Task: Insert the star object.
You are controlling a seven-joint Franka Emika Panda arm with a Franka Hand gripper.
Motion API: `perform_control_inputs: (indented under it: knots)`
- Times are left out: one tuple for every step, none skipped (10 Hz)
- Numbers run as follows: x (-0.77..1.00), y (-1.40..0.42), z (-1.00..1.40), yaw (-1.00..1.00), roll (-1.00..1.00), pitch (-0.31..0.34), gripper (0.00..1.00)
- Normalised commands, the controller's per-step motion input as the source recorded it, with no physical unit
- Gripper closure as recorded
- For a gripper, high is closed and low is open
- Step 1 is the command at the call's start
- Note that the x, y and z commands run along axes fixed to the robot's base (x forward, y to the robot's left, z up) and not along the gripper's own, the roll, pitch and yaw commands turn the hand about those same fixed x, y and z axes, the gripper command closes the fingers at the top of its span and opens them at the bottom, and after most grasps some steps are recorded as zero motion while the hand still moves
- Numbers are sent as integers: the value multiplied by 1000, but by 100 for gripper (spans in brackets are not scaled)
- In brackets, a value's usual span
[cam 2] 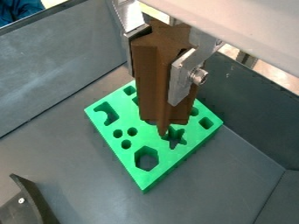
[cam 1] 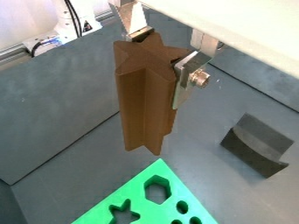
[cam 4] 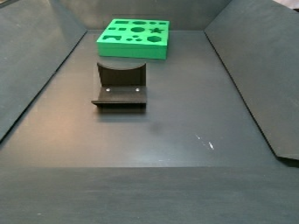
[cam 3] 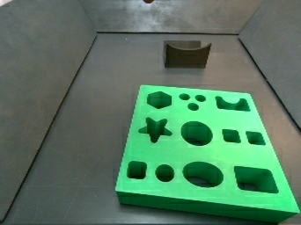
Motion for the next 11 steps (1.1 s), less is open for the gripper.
perform_control_inputs:
  knots:
    - [231,-780,-1000,-183,103,-120,100]
    - [231,-780,-1000,-186,103,-116,100]
    - [231,-777,-1000,-186,101,-109,100]
    - [251,-771,-1000,-117,77,-47,100]
    - [186,-800,-1000,0,87,-7,100]
    - [183,-803,-1000,0,89,-6,100]
    - [217,-737,-1000,-60,89,-17,100]
    - [246,-654,-1000,-103,110,-14,100]
    - [306,-471,-983,-157,206,0,100]
    - [257,-229,-929,-160,234,0,100]
    - [-114,277,-1000,-94,64,0,100]
